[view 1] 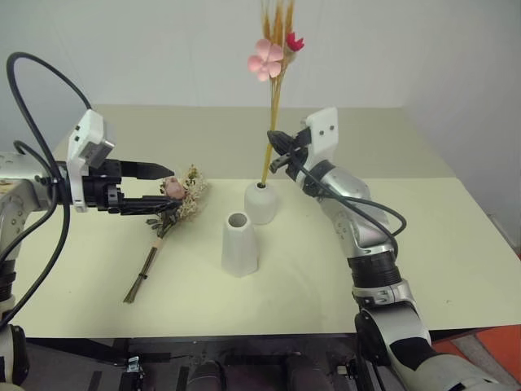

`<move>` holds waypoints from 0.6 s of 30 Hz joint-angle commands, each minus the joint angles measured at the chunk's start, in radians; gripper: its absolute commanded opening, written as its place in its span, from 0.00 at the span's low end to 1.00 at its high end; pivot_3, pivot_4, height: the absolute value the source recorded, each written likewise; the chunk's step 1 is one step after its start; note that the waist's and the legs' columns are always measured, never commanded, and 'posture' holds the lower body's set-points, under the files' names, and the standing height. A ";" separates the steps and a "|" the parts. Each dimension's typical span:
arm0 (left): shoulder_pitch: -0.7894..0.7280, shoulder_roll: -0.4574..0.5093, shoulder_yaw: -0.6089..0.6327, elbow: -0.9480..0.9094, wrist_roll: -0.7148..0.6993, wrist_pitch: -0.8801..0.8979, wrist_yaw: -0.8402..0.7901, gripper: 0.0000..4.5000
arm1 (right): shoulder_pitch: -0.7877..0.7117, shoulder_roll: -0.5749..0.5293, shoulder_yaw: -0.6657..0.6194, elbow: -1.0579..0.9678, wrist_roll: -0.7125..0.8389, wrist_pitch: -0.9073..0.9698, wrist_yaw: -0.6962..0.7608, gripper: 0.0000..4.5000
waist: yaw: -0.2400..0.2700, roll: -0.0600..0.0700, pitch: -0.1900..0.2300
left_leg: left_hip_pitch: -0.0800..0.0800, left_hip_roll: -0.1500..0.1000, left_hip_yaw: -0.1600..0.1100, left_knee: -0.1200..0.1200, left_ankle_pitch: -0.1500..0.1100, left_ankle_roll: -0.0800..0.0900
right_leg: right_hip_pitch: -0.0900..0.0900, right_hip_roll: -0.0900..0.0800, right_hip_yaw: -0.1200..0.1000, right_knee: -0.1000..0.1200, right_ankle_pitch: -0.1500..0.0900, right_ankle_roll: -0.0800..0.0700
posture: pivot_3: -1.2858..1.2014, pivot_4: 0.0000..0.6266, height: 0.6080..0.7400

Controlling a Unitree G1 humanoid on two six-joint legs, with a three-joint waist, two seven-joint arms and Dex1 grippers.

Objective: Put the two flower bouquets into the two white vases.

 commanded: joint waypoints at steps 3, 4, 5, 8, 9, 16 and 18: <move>-0.014 0.022 0.031 -0.023 -0.013 -0.007 -0.001 0.85 | 0.006 0.011 0.006 -0.028 -0.005 -0.033 0.007 0.00 | 0.000 0.000 0.000 | 0.000 0.000 0.000 0.000 0.000 0.000 | 0.000 0.000 0.000 0.000 0.000 0.000 | 0.52 0.24 1.00; -0.013 0.022 0.031 -0.024 -0.013 -0.007 -0.001 0.85 | 0.009 0.012 0.008 -0.028 -0.006 -0.034 0.009 0.00 | 0.000 0.000 0.000 | 0.000 0.000 0.000 0.000 0.000 0.000 | 0.000 0.000 0.000 0.000 0.000 0.000 | 0.52 0.24 1.00; -0.013 0.022 0.031 -0.024 -0.013 -0.007 -0.001 0.85 | 0.012 0.012 0.011 -0.027 -0.008 -0.035 0.011 0.00 | 0.000 0.000 0.000 | 0.000 0.000 0.000 0.000 0.000 0.000 | 0.000 0.000 0.000 0.000 0.000 0.000 | 0.52 0.24 1.00; -0.014 0.022 0.031 -0.023 -0.012 -0.006 0.000 0.85 | 0.020 0.013 0.015 -0.019 -0.017 -0.044 0.014 0.00 | 0.000 0.000 0.000 | 0.000 0.000 0.000 0.000 0.000 0.000 | 0.000 0.000 0.000 0.000 0.000 0.000 | 0.52 0.24 1.00; -0.014 0.022 0.031 -0.023 -0.012 -0.006 0.001 0.85 | 0.023 0.013 0.017 -0.017 -0.020 -0.047 0.015 0.00 | 0.000 0.000 0.000 | 0.000 0.000 0.000 0.000 0.000 0.000 | 0.000 0.000 0.000 0.000 0.000 0.000 | 0.52 0.24 1.00; -0.004 0.024 0.039 -0.027 -0.013 0.000 0.011 0.85 | 0.081 0.003 0.040 -0.058 -0.032 -0.076 0.047 0.32 | 0.000 0.000 0.000 | 0.000 0.000 0.000 0.000 0.000 0.000 | 0.000 0.000 0.000 0.000 0.000 0.000 | 0.52 0.24 1.00; 0.007 0.026 0.047 -0.031 -0.014 0.004 0.017 0.85 | 0.101 -0.007 0.043 -0.091 -0.029 -0.069 0.057 0.48 | 0.000 0.000 0.000 | 0.000 0.000 0.000 0.000 0.000 0.000 | 0.000 0.000 0.000 0.000 0.000 0.000 | 0.52 0.24 1.00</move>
